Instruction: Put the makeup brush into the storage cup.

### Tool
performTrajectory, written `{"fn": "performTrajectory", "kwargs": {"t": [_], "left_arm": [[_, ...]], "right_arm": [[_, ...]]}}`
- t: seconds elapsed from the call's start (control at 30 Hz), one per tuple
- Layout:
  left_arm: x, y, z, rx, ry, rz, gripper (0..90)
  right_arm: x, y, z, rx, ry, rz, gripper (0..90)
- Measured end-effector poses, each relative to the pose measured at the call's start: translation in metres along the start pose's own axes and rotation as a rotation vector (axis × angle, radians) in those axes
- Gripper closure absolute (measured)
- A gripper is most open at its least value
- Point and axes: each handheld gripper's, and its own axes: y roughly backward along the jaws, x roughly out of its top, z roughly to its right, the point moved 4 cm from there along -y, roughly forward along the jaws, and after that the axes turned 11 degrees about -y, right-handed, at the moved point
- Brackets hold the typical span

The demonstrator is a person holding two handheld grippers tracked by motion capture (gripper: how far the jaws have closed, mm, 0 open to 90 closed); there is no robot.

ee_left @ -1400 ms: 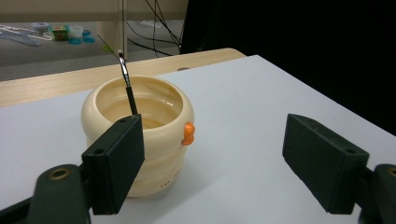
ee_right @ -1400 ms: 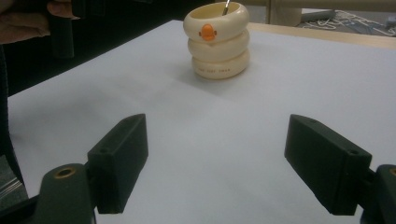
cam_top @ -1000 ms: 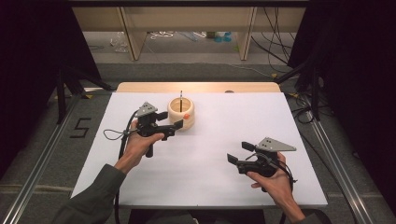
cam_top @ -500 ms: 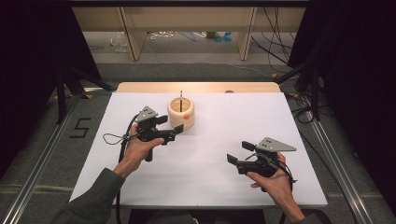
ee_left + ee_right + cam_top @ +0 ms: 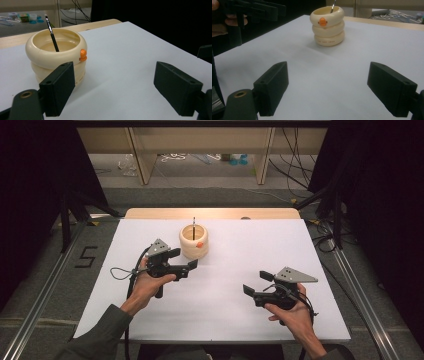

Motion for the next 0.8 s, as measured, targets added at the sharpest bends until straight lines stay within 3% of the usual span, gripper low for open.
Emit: {"fn": "performTrajectory", "kwargs": {"t": [0.4,0.43,0.53,0.7,0.73,0.8], "left_arm": [[-0.008,0.005,0.007,-0.014,-0.001,-0.011,16.8],[-0.009,0.006,0.007,-0.015,0.004,-0.012,16.8],[-0.010,0.007,0.007,-0.013,0.010,-0.009,16.8],[-0.013,0.011,0.008,-0.015,0.005,-0.008,16.7],[-0.013,0.012,0.009,-0.013,0.017,-0.006,16.7],[-0.014,0.014,0.009,-0.015,0.013,-0.004,16.7]], "right_arm": [[0.000,0.000,0.000,0.000,0.001,0.001,18.1],[-0.001,0.000,-0.002,0.009,-0.022,-0.013,18.1],[-0.001,0.001,-0.002,0.010,-0.028,-0.018,18.1],[0.000,0.000,-0.001,0.003,-0.005,-0.001,18.1],[-0.001,0.001,-0.002,0.010,-0.027,-0.017,18.1],[-0.001,0.001,-0.003,0.013,-0.026,-0.015,18.2]]}}
